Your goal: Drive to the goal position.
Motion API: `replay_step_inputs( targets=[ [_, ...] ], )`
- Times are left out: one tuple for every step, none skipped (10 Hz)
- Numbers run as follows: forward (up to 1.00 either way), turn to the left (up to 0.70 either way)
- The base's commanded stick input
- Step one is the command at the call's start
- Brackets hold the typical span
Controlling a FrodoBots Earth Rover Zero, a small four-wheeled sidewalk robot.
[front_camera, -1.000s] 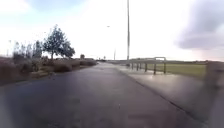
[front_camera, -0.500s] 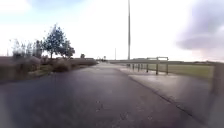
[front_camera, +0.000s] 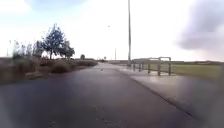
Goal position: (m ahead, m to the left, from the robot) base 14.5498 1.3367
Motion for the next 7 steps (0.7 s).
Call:
replay_step_inputs(
  targets=[
    [0.45, 0.0],
    [0.45, 0.0],
    [0.45, 0.0],
    [0.45, 0.0],
    [0.45, 0.0],
    [0.45, 0.0],
    [0.45, 0.0]
  ],
)
